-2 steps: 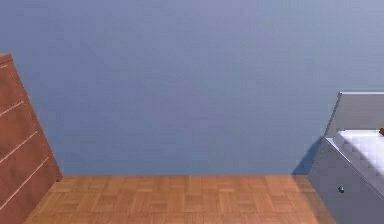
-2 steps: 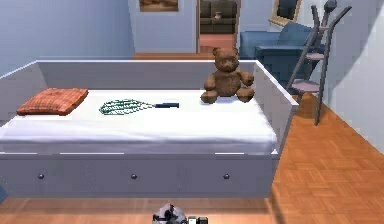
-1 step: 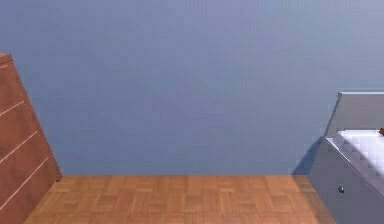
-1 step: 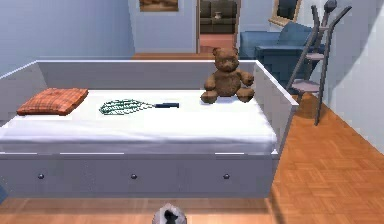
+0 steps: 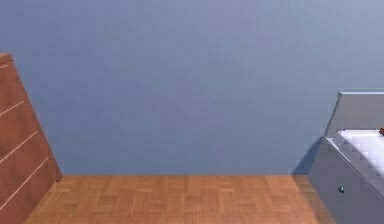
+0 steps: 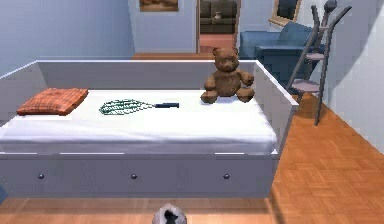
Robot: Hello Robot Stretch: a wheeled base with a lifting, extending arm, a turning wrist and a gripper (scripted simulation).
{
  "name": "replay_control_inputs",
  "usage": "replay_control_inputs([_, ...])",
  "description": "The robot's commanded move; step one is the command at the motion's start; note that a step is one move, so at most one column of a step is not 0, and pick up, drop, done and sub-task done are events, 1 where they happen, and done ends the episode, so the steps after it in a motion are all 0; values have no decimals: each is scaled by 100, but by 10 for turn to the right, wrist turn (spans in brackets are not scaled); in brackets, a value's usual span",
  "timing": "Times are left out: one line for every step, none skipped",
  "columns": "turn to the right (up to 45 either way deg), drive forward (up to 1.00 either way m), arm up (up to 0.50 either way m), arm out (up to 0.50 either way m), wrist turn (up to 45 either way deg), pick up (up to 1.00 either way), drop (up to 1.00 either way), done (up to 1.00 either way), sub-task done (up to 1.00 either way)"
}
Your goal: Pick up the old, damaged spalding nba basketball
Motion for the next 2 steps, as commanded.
replay_control_inputs([0, 0, 10, 0, 0, 0, 0, 0, 0])
replay_control_inputs([0, 0, 0, 0, 0, 0, 0, 100, 0])
